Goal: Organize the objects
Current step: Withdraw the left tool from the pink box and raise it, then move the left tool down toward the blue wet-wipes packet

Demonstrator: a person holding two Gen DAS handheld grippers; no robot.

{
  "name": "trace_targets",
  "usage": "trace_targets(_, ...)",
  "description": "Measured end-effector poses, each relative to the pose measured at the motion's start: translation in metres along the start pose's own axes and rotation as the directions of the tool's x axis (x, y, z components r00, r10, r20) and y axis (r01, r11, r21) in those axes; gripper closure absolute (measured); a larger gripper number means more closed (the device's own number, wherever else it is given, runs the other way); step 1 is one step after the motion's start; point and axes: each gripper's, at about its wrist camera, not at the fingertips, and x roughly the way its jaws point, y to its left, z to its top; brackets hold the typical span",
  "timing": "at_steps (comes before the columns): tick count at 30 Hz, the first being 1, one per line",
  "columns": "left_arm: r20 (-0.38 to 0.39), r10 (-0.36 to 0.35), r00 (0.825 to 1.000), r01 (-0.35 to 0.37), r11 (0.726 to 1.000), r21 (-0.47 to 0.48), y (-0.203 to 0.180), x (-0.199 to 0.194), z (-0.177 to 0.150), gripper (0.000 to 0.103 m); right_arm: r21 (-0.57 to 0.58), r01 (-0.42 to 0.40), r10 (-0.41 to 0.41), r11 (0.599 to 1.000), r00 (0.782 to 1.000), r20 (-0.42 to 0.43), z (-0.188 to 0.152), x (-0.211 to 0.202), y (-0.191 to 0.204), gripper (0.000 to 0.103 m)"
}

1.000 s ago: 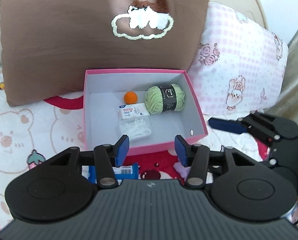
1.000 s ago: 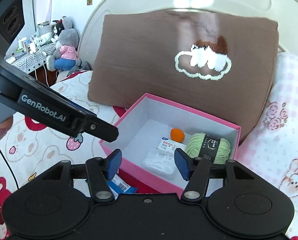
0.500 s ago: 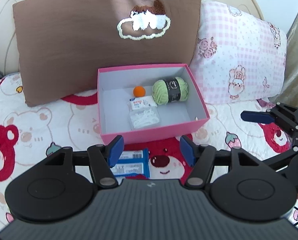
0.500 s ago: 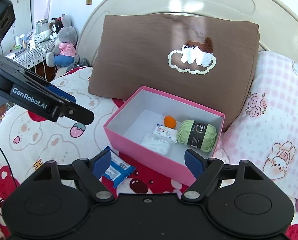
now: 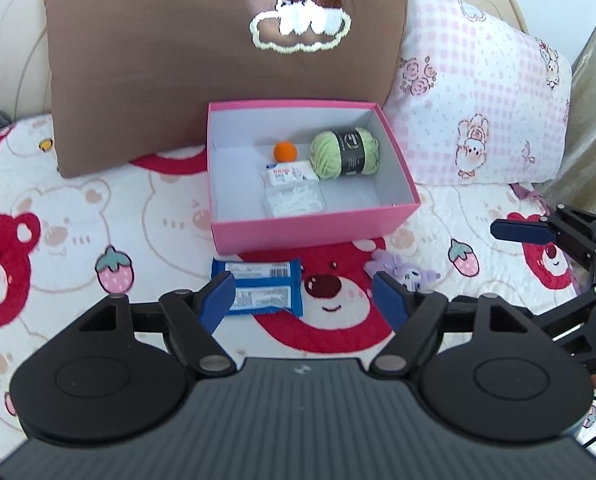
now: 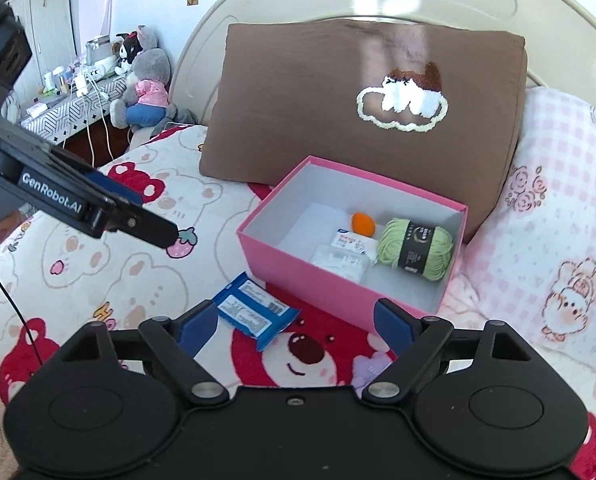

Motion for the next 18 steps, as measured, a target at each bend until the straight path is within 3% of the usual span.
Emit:
trace_targets(7,0.021,-0.005,1.0,0.006,0.999,-0.052,0.019,0.006,-0.018,0.008,0.025,-0.025,0.026,0.999,0.999,-0.027,-0.008,0.013,0.006,0.008)
trace_targets(12,0.011,0.005,1.0,-0.005,0.998,-0.062,0.035,0.015,-0.031,0.005,0.029,-0.018,0.019,0.999,0.999,-0.046,-0.014,0.016,0.009,0.008)
trace_targets(18,-0.002,-0.009,1.0,0.009,0.997,-0.081,0.049,0.029,-0.049,0.0,0.057,-0.066,0.068,0.996,0.997,-0.034,-0.02,0.022,0.011,0.008)
